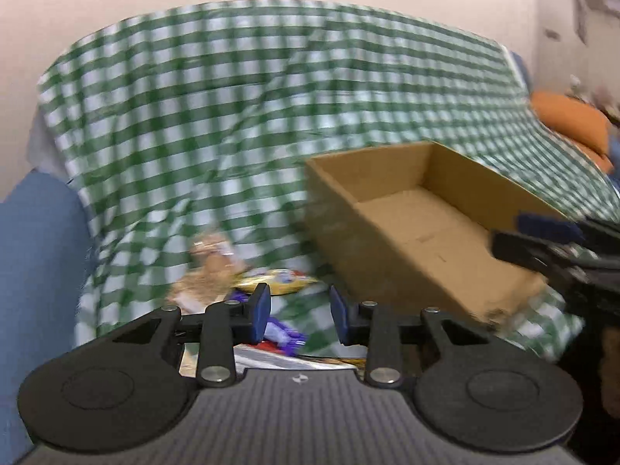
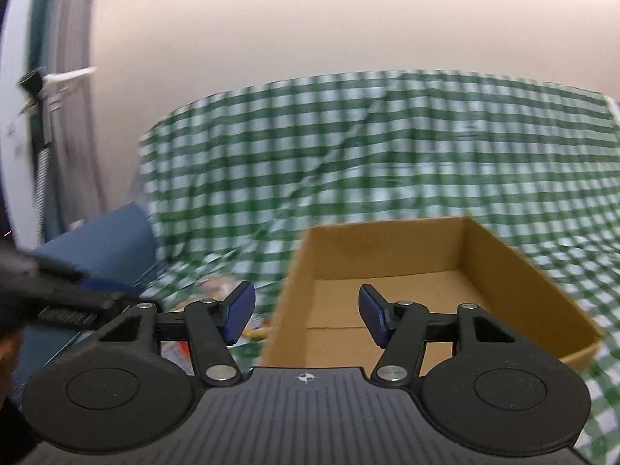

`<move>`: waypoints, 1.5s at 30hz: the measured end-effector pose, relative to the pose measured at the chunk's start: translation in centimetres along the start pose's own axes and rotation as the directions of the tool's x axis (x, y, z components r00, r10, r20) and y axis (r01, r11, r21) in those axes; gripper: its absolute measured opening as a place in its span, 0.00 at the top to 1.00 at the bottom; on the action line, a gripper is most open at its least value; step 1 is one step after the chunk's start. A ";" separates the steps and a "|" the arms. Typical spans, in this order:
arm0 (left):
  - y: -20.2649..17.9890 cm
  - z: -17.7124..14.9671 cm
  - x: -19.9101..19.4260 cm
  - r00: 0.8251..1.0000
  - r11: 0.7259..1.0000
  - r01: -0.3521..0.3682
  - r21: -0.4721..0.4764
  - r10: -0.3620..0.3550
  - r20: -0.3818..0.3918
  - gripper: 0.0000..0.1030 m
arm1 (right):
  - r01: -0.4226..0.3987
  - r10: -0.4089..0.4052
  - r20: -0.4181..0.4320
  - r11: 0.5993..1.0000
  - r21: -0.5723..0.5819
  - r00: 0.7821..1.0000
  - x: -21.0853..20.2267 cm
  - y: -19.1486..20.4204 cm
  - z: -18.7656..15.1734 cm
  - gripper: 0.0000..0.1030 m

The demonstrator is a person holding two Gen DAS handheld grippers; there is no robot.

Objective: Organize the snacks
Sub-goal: 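Move both tools from the cardboard box toward the snack pile, then grasp the cream nut bar with the left tool while the right tool grasps the silver foil packet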

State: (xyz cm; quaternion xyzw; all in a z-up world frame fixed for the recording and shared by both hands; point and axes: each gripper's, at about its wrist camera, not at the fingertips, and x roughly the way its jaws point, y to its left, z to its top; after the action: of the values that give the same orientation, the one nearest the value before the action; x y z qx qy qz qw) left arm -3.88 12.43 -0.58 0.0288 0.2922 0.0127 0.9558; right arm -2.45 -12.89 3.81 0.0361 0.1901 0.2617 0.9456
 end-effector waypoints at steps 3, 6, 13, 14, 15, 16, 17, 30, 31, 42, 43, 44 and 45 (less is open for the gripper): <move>2.7 0.0 0.1 0.997 0.991 -0.072 -0.112 0.072 0.001 0.63 | -0.056 0.057 0.016 0.997 -0.056 0.998 0.2 1.9 0.0 0.49; 5.1 -0.3 -0.5 0.992 0.970 -0.120 -0.214 0.123 0.004 0.63 | -0.096 0.096 0.000 0.989 -0.111 0.995 0.6 3.6 -0.2 0.55; 10.3 -2.0 2.3 0.988 0.873 -0.151 -0.463 0.139 -0.059 0.63 | -0.188 0.172 -0.094 0.961 -0.203 0.981 4.1 7.3 -0.9 0.56; 11.0 -2.3 2.8 0.986 0.860 -0.164 -0.483 0.147 -0.073 0.63 | -0.200 0.181 -0.107 0.956 -0.212 0.978 4.4 7.7 -1.0 0.56; 11.7 -2.6 3.4 0.982 0.845 -0.187 -0.500 0.158 -0.101 0.63 | -0.209 0.185 -0.125 0.950 -0.230 0.975 5.0 8.3 -1.2 0.56; 12.2 -2.9 4.1 0.975 0.831 -0.220 -0.511 0.173 -0.140 0.63 | -0.212 0.180 -0.144 0.944 -0.255 0.973 5.6 8.8 -1.5 0.56; 12.5 -3.2 4.7 0.969 0.820 -0.242 -0.519 0.180 -0.167 0.63 | -0.215 0.175 -0.163 0.937 -0.275 0.971 6.2 9.3 -1.9 0.56; 11.0 -3.2 8.9 0.924 0.841 -0.347 -0.415 0.232 -0.302 0.40 | -0.222 0.097 -0.380 0.928 -0.300 0.920 12.8 12.2 -5.6 0.29; 11.0 -3.1 9.3 0.922 0.846 -0.349 -0.403 0.233 -0.310 0.40 | -0.226 0.095 -0.391 0.925 -0.305 0.916 13.2 12.2 -5.7 0.29; 11.0 -3.9 11.2 0.897 0.855 -0.374 -0.359 0.236 -0.373 0.48 | -0.262 0.094 -0.471 0.916 -0.304 0.877 14.8 12.1 -7.1 0.56; 11.0 -3.9 11.2 0.896 0.857 -0.374 -0.354 0.235 -0.376 0.54 | -0.267 0.098 -0.471 0.913 -0.307 0.877 14.7 12.1 -7.2 0.64; 11.0 -3.8 11.2 0.897 0.859 -0.373 -0.350 0.236 -0.374 0.55 | -0.273 0.101 -0.471 0.910 -0.312 0.876 14.6 12.2 -7.2 0.67; 11.0 -3.8 11.1 0.898 0.861 -0.371 -0.349 0.237 -0.371 0.58 | -0.276 0.103 -0.468 0.908 -0.317 0.877 14.5 12.2 -7.2 0.68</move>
State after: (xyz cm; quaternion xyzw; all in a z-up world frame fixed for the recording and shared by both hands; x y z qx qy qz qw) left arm 3.14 24.06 -9.19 -0.1289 0.4234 0.2307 0.8666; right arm 0.44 4.73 -5.70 -0.1861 0.3414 0.3872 0.8360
